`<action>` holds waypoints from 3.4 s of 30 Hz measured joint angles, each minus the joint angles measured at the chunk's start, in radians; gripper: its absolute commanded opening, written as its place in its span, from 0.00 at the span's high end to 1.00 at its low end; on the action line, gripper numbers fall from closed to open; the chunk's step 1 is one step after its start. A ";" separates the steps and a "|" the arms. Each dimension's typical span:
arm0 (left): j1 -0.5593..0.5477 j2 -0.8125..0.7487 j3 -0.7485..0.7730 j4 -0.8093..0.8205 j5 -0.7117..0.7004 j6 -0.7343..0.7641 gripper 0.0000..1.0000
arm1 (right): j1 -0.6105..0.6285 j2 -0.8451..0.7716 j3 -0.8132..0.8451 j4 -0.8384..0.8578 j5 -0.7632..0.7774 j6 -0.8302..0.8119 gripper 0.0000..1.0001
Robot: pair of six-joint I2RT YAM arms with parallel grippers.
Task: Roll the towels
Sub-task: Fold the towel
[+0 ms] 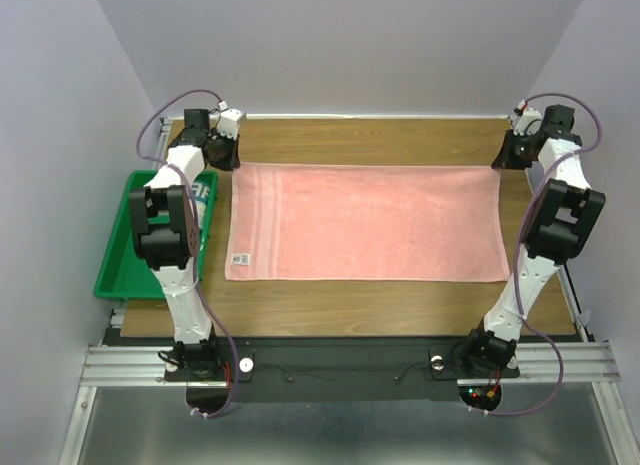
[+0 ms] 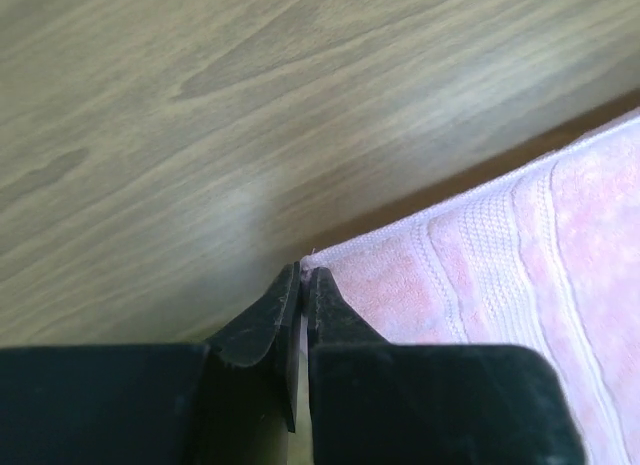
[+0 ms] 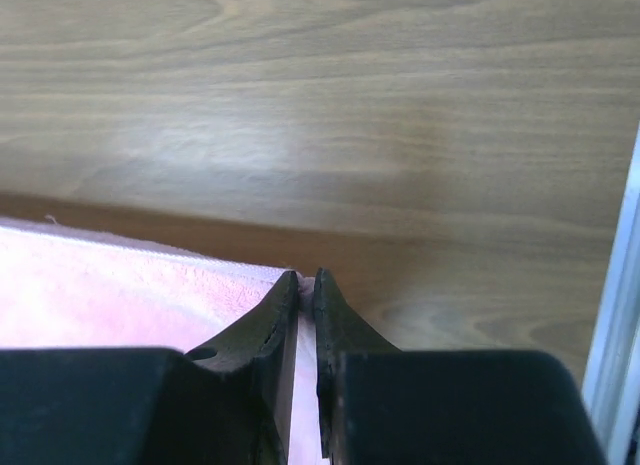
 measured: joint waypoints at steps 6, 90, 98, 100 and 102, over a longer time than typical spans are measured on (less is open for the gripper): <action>0.019 -0.180 -0.127 0.028 0.065 0.110 1.00 | -0.011 -0.151 -0.110 -0.003 -0.035 -0.077 0.99; 0.116 -0.877 -0.773 -0.563 0.067 0.967 1.00 | -0.189 -0.521 -0.647 -0.323 -0.082 -0.729 0.99; 0.116 -0.967 -0.811 -0.647 0.055 1.035 1.00 | -0.223 -0.594 -0.678 -0.377 -0.091 -0.809 0.99; 0.116 -0.966 -0.862 -0.642 0.035 1.046 1.00 | -0.224 -0.574 -0.713 -0.375 -0.085 -0.817 0.99; 0.116 -0.959 -0.916 -0.633 0.018 1.049 0.85 | -0.224 -0.539 -0.728 -0.372 -0.080 -0.817 0.92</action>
